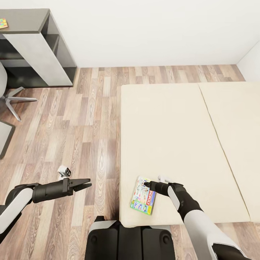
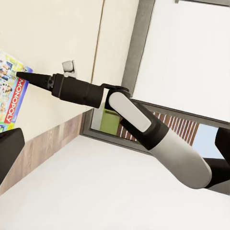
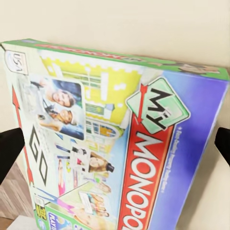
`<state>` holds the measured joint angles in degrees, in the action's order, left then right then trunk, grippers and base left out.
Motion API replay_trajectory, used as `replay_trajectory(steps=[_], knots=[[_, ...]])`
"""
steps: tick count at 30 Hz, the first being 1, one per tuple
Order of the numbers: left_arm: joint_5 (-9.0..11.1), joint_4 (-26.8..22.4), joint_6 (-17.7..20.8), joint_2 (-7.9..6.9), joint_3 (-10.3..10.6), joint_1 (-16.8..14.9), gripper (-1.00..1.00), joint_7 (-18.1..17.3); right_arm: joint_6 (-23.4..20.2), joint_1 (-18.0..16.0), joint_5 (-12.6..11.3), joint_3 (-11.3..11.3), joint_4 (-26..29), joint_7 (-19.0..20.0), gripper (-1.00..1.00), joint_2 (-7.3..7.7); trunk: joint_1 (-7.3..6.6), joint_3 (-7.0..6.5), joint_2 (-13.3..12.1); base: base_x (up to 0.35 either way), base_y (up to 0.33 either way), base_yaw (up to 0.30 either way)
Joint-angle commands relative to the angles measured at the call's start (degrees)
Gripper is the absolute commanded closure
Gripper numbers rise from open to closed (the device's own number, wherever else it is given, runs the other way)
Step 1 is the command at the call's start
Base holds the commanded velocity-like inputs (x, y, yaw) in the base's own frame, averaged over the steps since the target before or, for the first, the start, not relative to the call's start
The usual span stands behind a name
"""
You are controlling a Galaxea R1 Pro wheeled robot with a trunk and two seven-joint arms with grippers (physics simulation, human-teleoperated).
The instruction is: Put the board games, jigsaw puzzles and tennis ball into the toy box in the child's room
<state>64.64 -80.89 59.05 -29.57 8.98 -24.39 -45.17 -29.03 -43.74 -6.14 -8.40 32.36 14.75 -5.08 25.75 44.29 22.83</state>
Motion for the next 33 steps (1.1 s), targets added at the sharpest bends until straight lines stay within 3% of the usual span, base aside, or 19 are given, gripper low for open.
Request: replay_trajectory(steps=[1, 8, 14, 17, 33], knots=[[0.05, 0.02, 0.19, -0.05, 0.07, -0.04, -1.00, -0.15, -0.42, -0.02, -0.28, -0.39, 0.08, 0.11, -1.00, -0.09, 0.03, 0.08, 0.09, 0.000, 0.000, 0.015], [-0.03, 0.03, 0.19, 0.01, 0.07, -0.04, -1.00, -0.10, -0.11, 0.00, -0.28, -0.20, 0.08, 0.10, -1.00, -0.25, 0.03, 0.38, 0.09, 0.000, 0.000, 0.100], [-0.04, 0.01, 0.19, 0.04, 0.11, -0.04, -1.00, -0.10, 1.51, -0.03, -0.56, 4.61, 0.06, -0.02, -1.00, -0.28, 0.03, 0.43, 0.09, 0.000, 0.000, 0.025], [-0.04, 0.02, 0.19, 0.04, 0.10, -0.04, -1.00, -0.10, 1.67, -0.03, -0.82, 5.45, 0.02, 0.01, -1.00, -0.28, 0.03, 0.43, 0.09, 0.000, 0.000, 0.004], [-0.04, 0.03, 0.14, 0.04, 0.07, -0.04, -1.00, -0.10, 0.98, -0.03, -1.23, 5.85, -0.50, -0.54, -1.00, -0.36, 0.03, 0.43, 0.09, 0.000, 0.000, 0.000]])
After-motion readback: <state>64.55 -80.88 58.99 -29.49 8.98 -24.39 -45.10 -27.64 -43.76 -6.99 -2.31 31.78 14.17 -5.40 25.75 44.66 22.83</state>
